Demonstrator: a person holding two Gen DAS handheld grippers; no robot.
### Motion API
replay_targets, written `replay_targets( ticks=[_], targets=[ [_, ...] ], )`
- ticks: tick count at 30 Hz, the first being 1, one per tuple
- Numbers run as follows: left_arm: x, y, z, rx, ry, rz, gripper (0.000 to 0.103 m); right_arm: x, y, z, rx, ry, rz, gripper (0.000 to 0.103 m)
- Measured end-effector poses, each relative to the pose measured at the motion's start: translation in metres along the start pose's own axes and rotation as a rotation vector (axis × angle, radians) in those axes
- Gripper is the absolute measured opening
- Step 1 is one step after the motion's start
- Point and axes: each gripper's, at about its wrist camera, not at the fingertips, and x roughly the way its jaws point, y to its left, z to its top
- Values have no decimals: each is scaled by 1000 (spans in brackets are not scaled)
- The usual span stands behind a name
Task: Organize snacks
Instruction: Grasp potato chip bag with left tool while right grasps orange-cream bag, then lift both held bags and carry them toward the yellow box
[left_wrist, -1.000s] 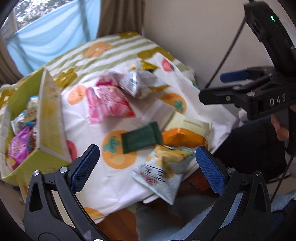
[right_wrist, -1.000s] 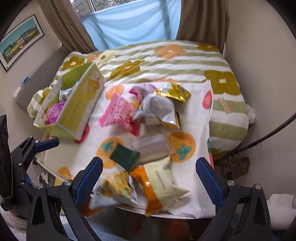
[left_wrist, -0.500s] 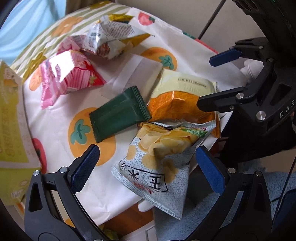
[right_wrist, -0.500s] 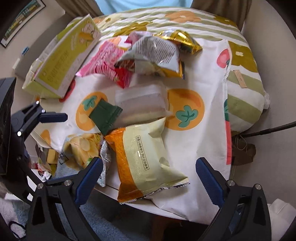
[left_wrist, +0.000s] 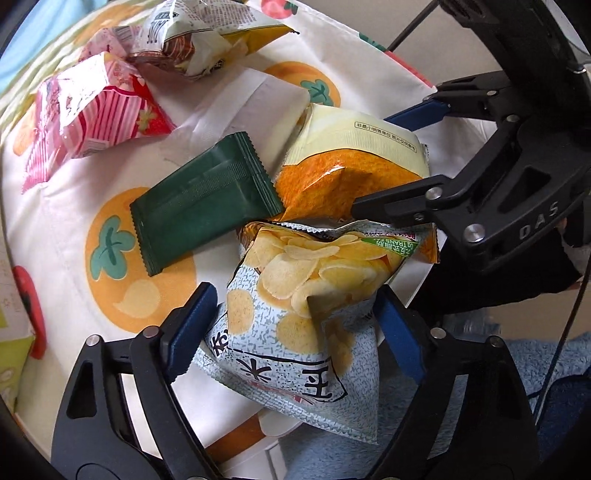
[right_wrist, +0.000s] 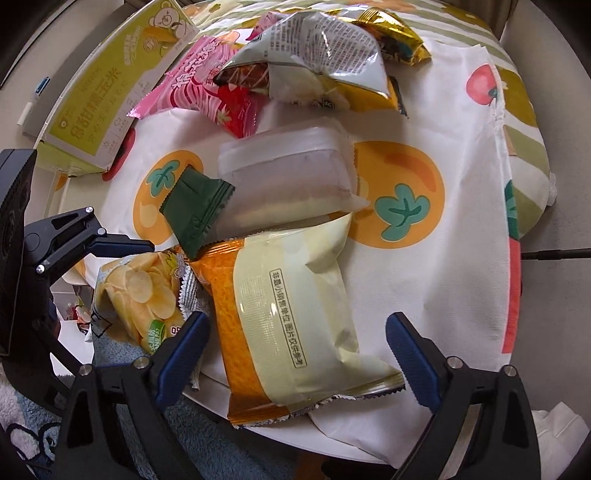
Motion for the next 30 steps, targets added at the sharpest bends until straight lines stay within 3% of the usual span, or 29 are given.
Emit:
replay_targets(
  ticks=[9,20,28,30],
  targets=[
    [-9,9,-4,-55,2,2,78,9,1,8,2,25,28,88],
    [-29,20,-22,-112,3,64,77,16,18,11,-35,8,26,87],
    [-47,34,-32,-208,-36,66,77,24,28,0,-82,9,-30,64],
    [-55,39,-36,-224,-50,67,77,22,27,-5,-73,-7,-24,63]
  ],
)
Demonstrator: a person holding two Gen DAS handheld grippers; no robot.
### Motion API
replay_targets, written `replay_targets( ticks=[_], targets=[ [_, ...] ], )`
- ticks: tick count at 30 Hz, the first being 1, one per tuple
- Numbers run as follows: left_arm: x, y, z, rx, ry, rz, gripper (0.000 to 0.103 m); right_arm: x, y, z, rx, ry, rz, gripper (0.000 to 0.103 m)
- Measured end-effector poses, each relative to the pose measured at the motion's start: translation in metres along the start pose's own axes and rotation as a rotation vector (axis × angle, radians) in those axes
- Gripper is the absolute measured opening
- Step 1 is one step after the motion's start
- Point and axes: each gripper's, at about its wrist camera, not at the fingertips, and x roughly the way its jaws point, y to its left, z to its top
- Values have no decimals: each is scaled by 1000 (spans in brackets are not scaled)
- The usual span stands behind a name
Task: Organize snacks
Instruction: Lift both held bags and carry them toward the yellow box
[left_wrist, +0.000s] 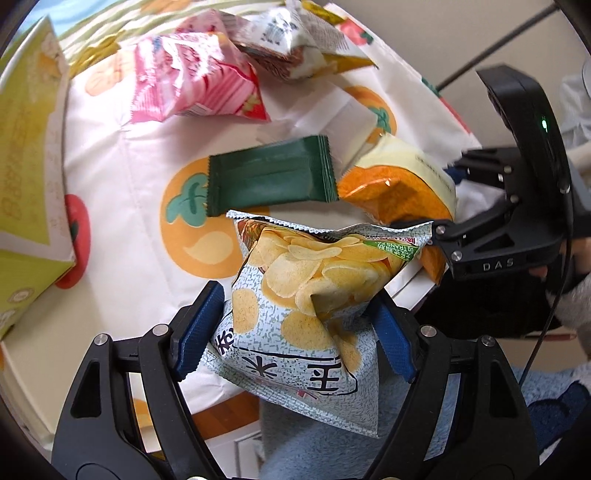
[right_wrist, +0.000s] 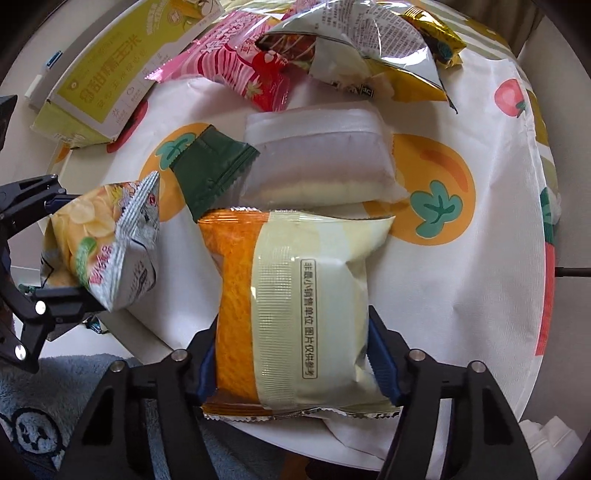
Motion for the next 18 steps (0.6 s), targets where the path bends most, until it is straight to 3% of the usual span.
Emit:
replay_targets(
  ticks=[9,18],
  targets=[
    [-37,9,3,-95,-75,5,77,-38,0,-14,19,-89,-16,62],
    [-106,9,5,-196,-256,84,77,-101,15,-8,-29,-230,-45,62]
  ],
)
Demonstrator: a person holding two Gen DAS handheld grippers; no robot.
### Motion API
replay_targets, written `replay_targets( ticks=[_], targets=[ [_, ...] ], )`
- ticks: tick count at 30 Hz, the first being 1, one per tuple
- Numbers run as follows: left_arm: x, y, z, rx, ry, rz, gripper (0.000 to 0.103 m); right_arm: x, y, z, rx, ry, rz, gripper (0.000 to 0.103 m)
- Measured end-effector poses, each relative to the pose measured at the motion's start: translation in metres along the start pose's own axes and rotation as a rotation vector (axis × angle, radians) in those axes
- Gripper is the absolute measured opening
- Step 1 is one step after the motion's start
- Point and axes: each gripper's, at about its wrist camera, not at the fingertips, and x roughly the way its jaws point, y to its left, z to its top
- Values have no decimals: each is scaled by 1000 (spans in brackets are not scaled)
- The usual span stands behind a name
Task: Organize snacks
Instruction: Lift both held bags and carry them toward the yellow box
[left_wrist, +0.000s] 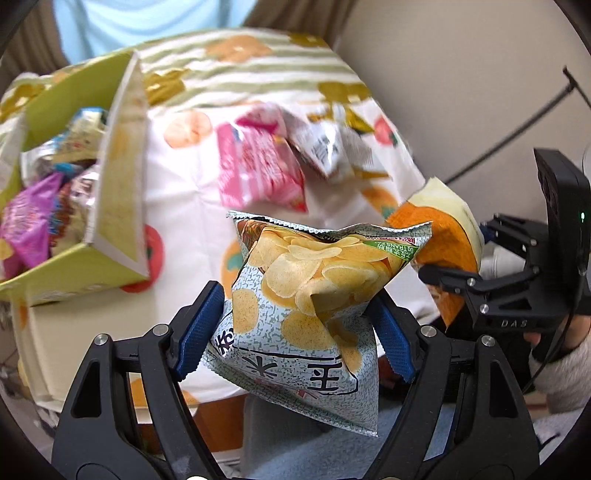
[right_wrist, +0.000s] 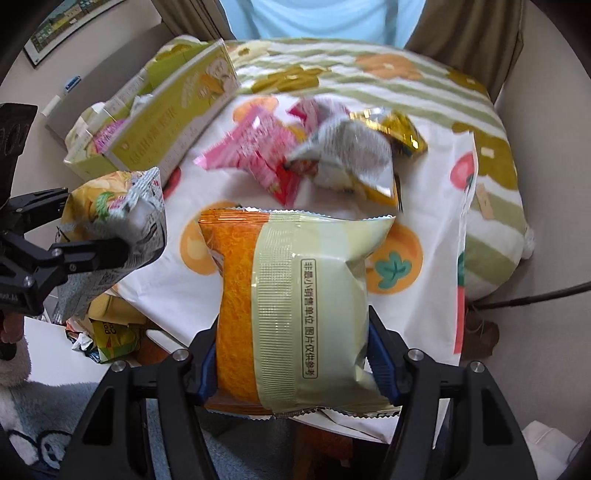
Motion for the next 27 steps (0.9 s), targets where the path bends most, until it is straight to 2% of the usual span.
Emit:
replay_targets(
  ticks=[3,7,12,15,20,27],
  targets=[
    [-30,12,8,-61,-65,9,77,-12,11,16,-12,-46,-3,62],
    [-55,34,14,-118,-125,17,77,-37,27,40,-55,-138,-62,62],
    [-77,86,27,-170,-177,66,77,-45,67,87,-85,-211,-24,62],
    [-87,124,36,-188,-190,81,77,-39,100,116,-110,-233,20,62],
    [-96,190,53,-204,-188,103,77,-15,146,162,-57,-244,100,62],
    [-102,266,87,-195,-189,125,77,14,198,221,-29,-241,130,62]
  ],
)
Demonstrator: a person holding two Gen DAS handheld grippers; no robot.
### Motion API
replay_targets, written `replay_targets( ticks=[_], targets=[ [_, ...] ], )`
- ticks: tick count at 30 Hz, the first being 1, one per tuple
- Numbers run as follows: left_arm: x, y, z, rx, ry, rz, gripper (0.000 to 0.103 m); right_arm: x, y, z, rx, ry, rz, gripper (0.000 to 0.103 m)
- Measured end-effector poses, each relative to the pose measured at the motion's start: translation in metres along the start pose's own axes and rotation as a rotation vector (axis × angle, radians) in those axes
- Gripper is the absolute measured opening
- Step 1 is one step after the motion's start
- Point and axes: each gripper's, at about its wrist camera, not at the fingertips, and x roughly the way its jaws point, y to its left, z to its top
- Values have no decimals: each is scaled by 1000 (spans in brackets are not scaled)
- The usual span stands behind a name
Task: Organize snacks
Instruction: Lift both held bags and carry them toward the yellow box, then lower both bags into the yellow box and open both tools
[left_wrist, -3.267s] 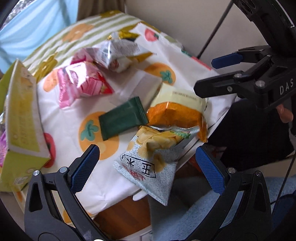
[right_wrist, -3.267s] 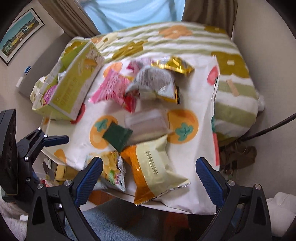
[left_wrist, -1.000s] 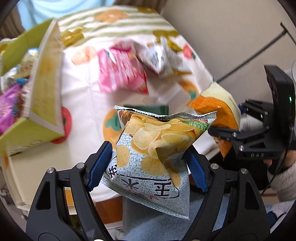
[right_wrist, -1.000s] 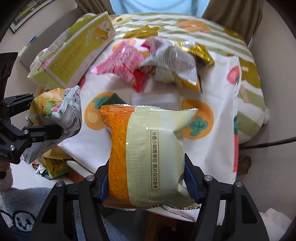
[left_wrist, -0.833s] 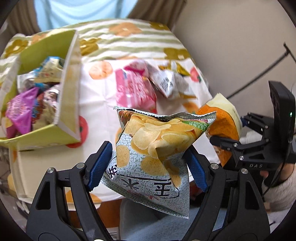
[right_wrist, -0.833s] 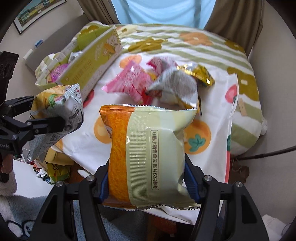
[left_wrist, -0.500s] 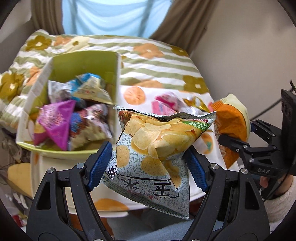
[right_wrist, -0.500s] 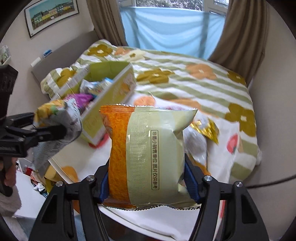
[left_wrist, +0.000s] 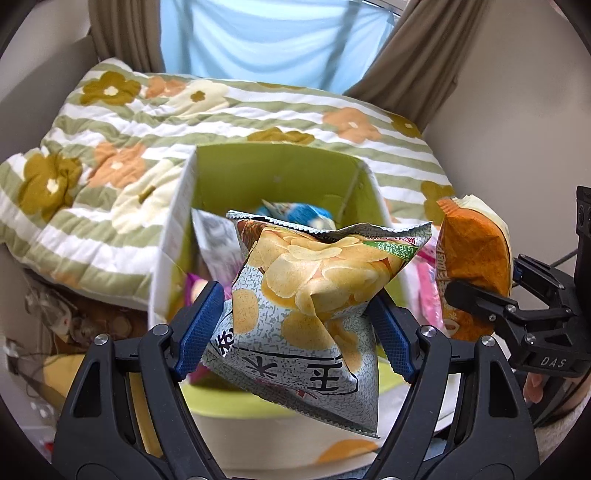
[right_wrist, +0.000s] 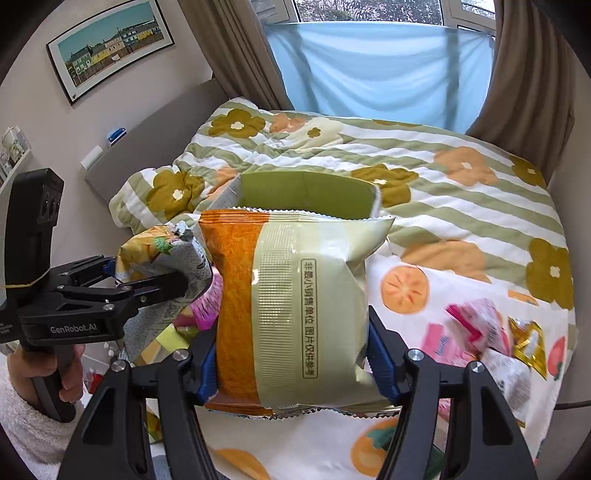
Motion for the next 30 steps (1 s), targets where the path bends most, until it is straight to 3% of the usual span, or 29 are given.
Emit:
replay_targets(
  ticks=[11,14,18,30],
  targets=[
    [69,40,84,74,36,-5,77,64,6,37,170,42,-58,62],
    [91,44,95,71,52,-17,82,77,1,39,200,66,-73,62],
    [110,45,99,68,61,-12,99,87,-4,39,210,89,-88,62],
    [87,64,65,11,29,62,99,105,-17,60,185,111,-75,62]
  ],
)
